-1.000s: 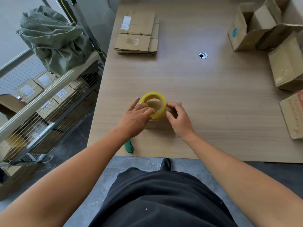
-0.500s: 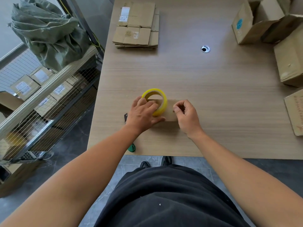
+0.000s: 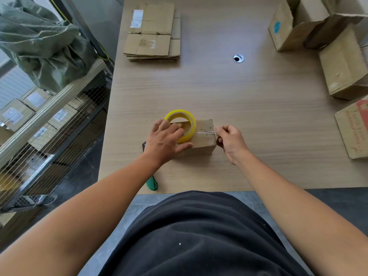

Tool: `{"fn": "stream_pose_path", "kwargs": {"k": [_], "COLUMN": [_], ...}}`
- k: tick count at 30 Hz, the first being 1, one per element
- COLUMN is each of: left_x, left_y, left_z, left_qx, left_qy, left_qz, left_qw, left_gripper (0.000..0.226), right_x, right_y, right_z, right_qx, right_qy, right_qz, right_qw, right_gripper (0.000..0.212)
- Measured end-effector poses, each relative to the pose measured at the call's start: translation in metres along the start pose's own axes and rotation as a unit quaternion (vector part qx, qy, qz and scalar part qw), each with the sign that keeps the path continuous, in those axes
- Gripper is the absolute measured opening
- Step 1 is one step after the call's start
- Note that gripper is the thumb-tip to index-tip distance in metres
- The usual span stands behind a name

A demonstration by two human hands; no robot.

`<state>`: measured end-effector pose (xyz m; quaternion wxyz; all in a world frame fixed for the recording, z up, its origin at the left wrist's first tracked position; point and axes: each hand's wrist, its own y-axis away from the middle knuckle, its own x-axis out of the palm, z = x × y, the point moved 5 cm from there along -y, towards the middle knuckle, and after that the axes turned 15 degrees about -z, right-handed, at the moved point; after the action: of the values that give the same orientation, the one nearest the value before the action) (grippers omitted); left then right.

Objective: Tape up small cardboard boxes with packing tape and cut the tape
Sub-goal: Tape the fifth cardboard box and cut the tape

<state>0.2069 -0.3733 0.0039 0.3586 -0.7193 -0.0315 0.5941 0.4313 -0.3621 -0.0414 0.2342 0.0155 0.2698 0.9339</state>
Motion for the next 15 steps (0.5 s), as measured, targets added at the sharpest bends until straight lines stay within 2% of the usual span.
{"fn": "stream_pose_path", "kwargs": {"k": [3, 7, 9, 10, 12, 13, 15], "left_x": [0.002, 0.004, 0.003, 0.003, 0.001, 0.002, 0.002], "left_y": [0.0, 0.002, 0.002, 0.001, -0.001, -0.001, -0.001], "left_z": [0.001, 0.001, 0.0, 0.0, -0.001, 0.0, -0.001], "left_qx": [0.003, 0.01, 0.008, 0.007, 0.01, 0.015, 0.02], "left_qy": [-0.002, -0.003, -0.002, -0.002, 0.004, 0.012, 0.02], "left_qz": [-0.005, -0.006, 0.001, 0.006, 0.014, 0.02, 0.04], "left_qw": [1.0, 1.0, 1.0, 1.0, 1.0, 1.0, 0.999], "left_gripper": [0.053, 0.054, 0.054, 0.053, 0.048, 0.045, 0.043], "right_x": [0.005, 0.009, 0.01, 0.009, 0.004, 0.003, 0.01], "right_y": [-0.003, -0.007, -0.011, -0.013, -0.02, -0.022, -0.014], "right_z": [-0.003, -0.013, -0.017, -0.017, -0.013, -0.006, 0.015], "right_qx": [-0.024, -0.013, -0.021, -0.043, -0.097, -0.143, -0.27], "right_qy": [-0.007, -0.007, 0.073, 0.164, 0.327, 0.34, 0.278], "right_qz": [0.011, 0.021, 0.022, 0.028, 0.028, 0.021, 0.051], "right_qw": [1.0, 1.0, 0.997, 0.985, 0.94, 0.929, 0.921], "right_gripper": [0.019, 0.015, 0.018, 0.028, 0.053, 0.06, 0.057]}}
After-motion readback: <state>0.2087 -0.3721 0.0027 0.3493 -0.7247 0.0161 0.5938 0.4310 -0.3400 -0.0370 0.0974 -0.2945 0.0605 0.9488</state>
